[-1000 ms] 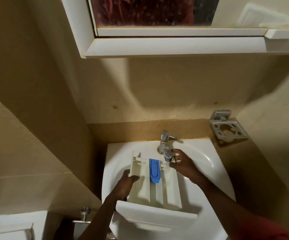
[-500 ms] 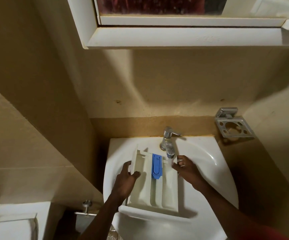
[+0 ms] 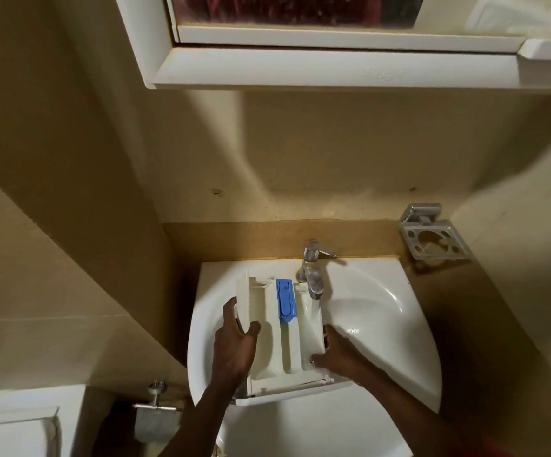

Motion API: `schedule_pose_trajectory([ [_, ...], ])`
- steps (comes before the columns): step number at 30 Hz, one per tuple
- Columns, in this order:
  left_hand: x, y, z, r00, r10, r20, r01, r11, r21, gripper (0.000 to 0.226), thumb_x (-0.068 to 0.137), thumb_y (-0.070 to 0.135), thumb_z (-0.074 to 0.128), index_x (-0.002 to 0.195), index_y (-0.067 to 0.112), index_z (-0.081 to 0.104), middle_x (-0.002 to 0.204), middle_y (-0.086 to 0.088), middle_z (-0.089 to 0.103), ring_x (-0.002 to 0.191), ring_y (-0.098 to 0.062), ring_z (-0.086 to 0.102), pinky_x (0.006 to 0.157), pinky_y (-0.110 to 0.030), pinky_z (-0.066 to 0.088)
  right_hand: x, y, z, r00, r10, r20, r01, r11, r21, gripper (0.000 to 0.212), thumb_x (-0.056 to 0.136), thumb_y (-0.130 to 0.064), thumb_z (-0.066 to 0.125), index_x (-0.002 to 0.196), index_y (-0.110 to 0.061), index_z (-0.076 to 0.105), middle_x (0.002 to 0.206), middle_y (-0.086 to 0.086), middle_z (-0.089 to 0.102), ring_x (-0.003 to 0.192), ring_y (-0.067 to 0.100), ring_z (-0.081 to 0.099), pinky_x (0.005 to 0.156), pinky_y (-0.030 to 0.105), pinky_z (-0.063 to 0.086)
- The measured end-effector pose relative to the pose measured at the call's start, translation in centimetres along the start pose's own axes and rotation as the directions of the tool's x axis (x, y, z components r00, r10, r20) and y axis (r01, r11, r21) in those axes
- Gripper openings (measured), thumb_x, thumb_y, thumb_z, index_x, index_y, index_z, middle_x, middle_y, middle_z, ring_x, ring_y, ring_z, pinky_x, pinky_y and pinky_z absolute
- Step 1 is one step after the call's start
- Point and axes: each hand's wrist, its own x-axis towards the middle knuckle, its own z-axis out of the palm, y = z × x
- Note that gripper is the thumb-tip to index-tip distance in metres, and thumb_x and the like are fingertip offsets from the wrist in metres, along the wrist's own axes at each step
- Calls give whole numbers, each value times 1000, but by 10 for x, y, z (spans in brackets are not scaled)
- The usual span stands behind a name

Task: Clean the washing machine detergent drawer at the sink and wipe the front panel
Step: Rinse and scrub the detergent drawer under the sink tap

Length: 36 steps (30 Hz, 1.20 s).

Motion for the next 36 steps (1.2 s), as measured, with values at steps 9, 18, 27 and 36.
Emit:
schedule_pose_trajectory([
  [9,-8,-1,4,997,21,69,-24,999,41,58,94,16,57,146,24,31,120,-4,66,93,-20,64,93,-45,55,16,-15,-26,914,-112,-389,70,990,-121,32,78,-36,71,65,-22,47,61,-8,52,60,10,50,52,20,34],
  [18,-13,1,6,999,32,-8,-32,999,13,58,94,13,57,145,23,30,112,1,66,84,-15,64,86,-37,55,9,0,8,974,-60,-220,65,998,15,73,67,-14,79,130,-22,45,120,0,56,110,21,56,91,35,51],
  [27,-13,1,8,999,31,-17,-30,998,47,58,92,13,57,144,23,33,114,-3,69,88,-19,66,89,-41,55,8,-39,-6,687,-346,-639,243,938,-246,17,81,-4,62,91,-13,52,85,0,54,79,21,55,64,26,41],
  [36,-9,2,5,1000,0,-4,0,999,41,52,95,16,54,142,24,34,116,-7,68,94,-25,67,90,-45,56,-4,-41,34,890,-110,-442,157,985,71,19,85,-3,43,76,-10,58,68,-2,56,63,17,51,54,23,41],
])
